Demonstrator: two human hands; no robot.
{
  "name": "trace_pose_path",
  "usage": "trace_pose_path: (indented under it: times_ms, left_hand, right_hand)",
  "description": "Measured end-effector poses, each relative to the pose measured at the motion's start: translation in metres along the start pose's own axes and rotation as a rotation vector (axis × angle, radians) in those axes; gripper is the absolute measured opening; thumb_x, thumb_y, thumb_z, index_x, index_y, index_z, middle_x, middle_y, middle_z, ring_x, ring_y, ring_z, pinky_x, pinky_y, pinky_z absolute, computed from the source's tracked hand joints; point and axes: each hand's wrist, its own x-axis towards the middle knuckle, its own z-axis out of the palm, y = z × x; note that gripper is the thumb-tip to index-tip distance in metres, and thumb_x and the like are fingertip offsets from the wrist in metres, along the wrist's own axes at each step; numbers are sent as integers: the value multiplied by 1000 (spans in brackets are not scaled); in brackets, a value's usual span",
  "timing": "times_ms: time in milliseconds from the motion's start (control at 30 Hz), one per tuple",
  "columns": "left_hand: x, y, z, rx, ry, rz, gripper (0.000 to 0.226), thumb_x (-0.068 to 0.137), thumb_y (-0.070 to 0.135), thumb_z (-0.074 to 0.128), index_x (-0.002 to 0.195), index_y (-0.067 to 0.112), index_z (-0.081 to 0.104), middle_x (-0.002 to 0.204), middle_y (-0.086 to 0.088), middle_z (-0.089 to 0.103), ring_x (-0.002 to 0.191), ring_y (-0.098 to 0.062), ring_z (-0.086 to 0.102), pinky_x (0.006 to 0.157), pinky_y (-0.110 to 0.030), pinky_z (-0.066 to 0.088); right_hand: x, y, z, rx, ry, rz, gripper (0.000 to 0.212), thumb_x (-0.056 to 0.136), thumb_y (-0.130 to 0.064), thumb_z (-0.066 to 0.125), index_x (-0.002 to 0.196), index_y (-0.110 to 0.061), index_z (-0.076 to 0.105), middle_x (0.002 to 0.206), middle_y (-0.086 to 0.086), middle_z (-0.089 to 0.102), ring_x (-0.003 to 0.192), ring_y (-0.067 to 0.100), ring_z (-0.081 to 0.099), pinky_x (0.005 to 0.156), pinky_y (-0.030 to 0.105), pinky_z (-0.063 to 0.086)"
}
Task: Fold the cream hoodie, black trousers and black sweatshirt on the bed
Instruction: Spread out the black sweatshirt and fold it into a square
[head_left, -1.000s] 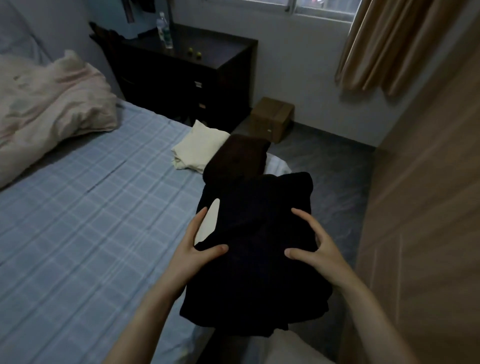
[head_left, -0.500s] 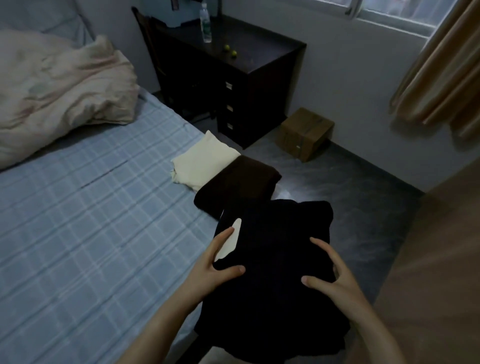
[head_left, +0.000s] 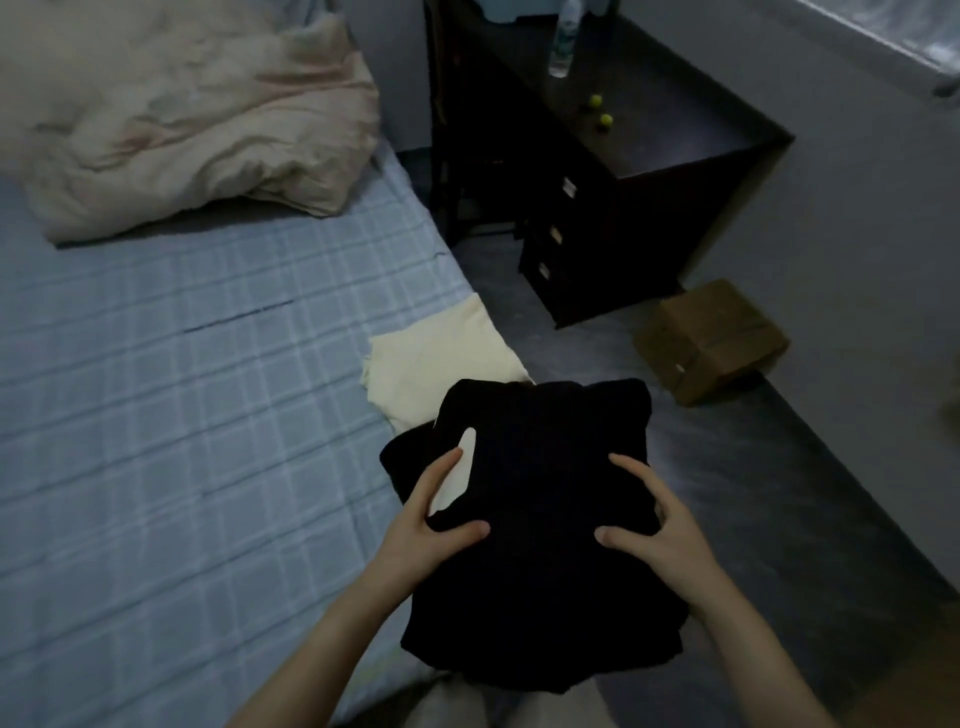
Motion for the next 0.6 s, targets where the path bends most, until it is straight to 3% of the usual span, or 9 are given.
trace_pose_path:
  times_ms: [133, 367, 500, 567, 600]
  left_hand:
    - [55, 4, -1, -21, 209, -1, 79, 78, 28, 82, 136, 58, 38, 138, 42, 34, 122, 20, 40, 86, -1, 42]
    - [174, -19, -34, -41, 530, 5, 82, 73, 28, 84, 134, 60, 40, 137, 42, 39, 123, 18, 41, 89, -3, 41]
    - [230, -66, -45, -36, 604, -26, 82, 74, 28, 82, 130, 66, 36, 142, 36, 35, 122, 18, 41, 84, -1, 41]
    - [251, -90, -42, -8, 613, -62, 83, 76, 27, 81, 129, 68, 32, 145, 30, 33, 129, 6, 40, 96, -10, 41]
    - [258, -101, -40, 1, 631, -74, 83, 76, 28, 81, 130, 67, 32, 147, 26, 32, 133, -2, 38, 104, -21, 41]
  right_hand:
    - [108, -26, -14, -109, -169, -80, 77, 74, -8, 84, 132, -47, 52, 115, -38, 59, 106, -10, 60, 77, 10, 52]
    - [306, -43, 13, -203, -416, -237, 79, 75, -12, 83, 135, -49, 49, 128, -34, 54, 121, -8, 52, 100, 15, 44]
    - [387, -5, 42, -219, -505, -240, 80, 75, -8, 82, 136, -47, 48, 130, -34, 52, 120, -12, 50, 95, 7, 43]
    - [413, 22, 52, -219, -528, -200, 80, 75, -7, 82, 136, -47, 48, 129, -34, 49, 117, -14, 50, 88, 4, 44]
    - [421, 34, 56, -219, -538, -190, 80, 75, -7, 82, 136, -46, 48, 129, -34, 49, 116, -15, 50, 87, 4, 44]
